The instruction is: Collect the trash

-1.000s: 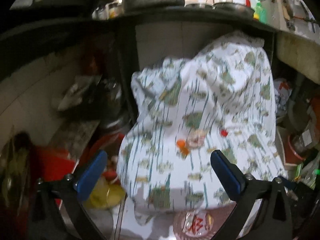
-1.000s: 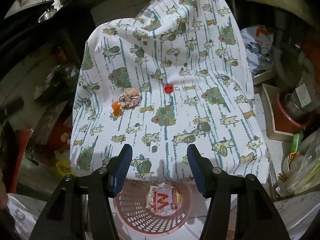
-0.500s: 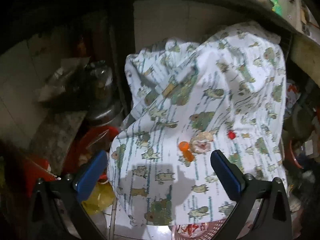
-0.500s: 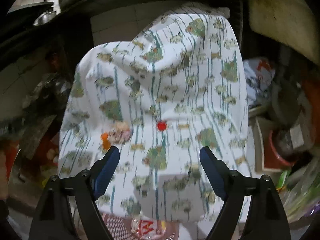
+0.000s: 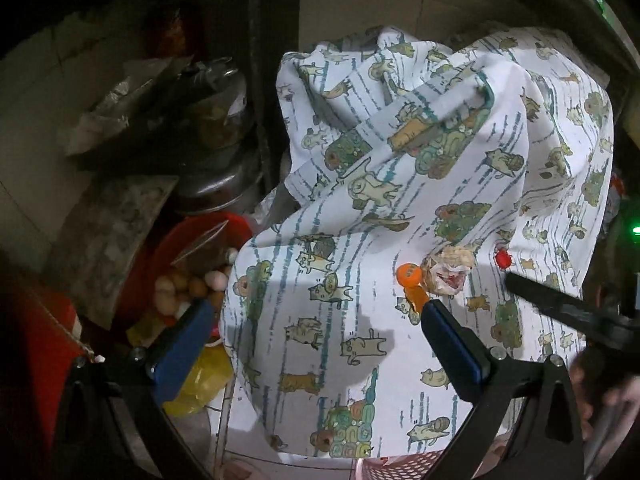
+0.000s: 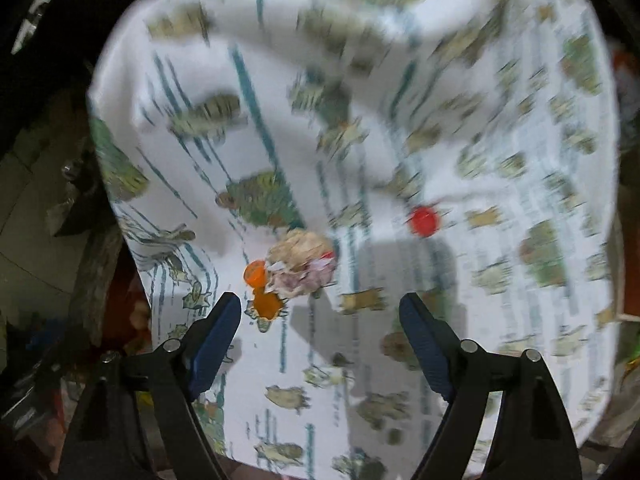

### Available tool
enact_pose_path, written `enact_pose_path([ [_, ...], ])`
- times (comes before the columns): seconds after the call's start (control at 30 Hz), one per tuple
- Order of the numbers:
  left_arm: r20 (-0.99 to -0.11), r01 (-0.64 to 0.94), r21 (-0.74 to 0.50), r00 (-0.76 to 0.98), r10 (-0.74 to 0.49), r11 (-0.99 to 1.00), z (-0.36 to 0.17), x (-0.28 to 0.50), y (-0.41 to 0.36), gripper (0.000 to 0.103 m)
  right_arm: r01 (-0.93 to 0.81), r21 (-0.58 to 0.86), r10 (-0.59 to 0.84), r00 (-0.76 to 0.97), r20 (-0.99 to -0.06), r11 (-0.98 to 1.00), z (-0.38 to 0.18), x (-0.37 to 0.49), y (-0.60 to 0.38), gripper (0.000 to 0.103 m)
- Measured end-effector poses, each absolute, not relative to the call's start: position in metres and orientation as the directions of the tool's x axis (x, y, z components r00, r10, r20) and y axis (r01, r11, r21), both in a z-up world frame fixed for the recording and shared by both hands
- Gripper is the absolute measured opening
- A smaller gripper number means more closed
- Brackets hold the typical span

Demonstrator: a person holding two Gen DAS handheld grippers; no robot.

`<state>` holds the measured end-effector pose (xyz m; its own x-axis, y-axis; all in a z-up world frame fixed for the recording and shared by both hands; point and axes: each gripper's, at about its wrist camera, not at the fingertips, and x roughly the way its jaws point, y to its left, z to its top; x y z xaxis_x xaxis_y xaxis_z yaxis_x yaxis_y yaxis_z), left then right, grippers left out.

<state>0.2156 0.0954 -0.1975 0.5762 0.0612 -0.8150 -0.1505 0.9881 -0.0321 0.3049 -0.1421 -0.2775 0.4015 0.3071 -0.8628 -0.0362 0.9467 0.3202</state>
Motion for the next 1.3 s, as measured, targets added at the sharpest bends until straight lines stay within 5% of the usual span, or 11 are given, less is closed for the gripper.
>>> enact_pose_path([
  [0.3,-0.836,-0.186,-0.073,0.548,0.042,0.980,-0.205,0.226,0.103,0.103,0.076,0.392,0.342,0.355,-0.870,0.917,-0.322,0.350,-0.127,0.076],
  [0.37,-0.841,-0.194,-0.099,0.540,0.022,0.976,-0.205,0.230,0.103,0.103,0.105,0.385,0.334,0.327,-0.884,0.917,-0.329,0.359,-0.125,0.060],
  [0.5,-0.834,-0.200,-0.129,0.551,0.003,0.971,-0.203,0.233,0.101,0.103,0.138,0.435,0.395,0.246,-0.885,0.890,-0.346,0.366,-0.115,0.050],
  [0.63,-0.842,-0.198,-0.141,0.539,-0.012,0.970,-0.206,0.236,0.097,0.103,0.052,0.419,0.392,0.268,-0.880,0.906,-0.333,0.358,-0.108,0.020],
  [0.87,-0.855,-0.175,-0.158,0.517,-0.046,0.972,-0.214,0.245,0.091,0.102,-0.099,0.422,0.432,0.304,-0.849,0.901,-0.278,0.306,-0.142,0.019],
  [1.1,-0.909,-0.101,-0.235,0.375,-0.182,0.967,-0.252,0.277,0.058,0.062,-0.181,0.176,0.243,0.469,-0.849,0.967,-0.237,0.243,-0.206,0.019],
  [1.2,-0.920,-0.097,-0.243,0.340,-0.197,0.965,-0.265,0.287,0.043,0.058,-0.112,0.059,0.110,0.533,-0.839,0.992,-0.238,0.239,-0.220,0.019],
  [1.3,-0.929,-0.123,-0.246,0.312,-0.197,0.962,-0.279,0.296,0.030,0.058,-0.107,0.085,0.130,0.528,-0.839,0.991,-0.230,0.247,-0.231,0.019],
])
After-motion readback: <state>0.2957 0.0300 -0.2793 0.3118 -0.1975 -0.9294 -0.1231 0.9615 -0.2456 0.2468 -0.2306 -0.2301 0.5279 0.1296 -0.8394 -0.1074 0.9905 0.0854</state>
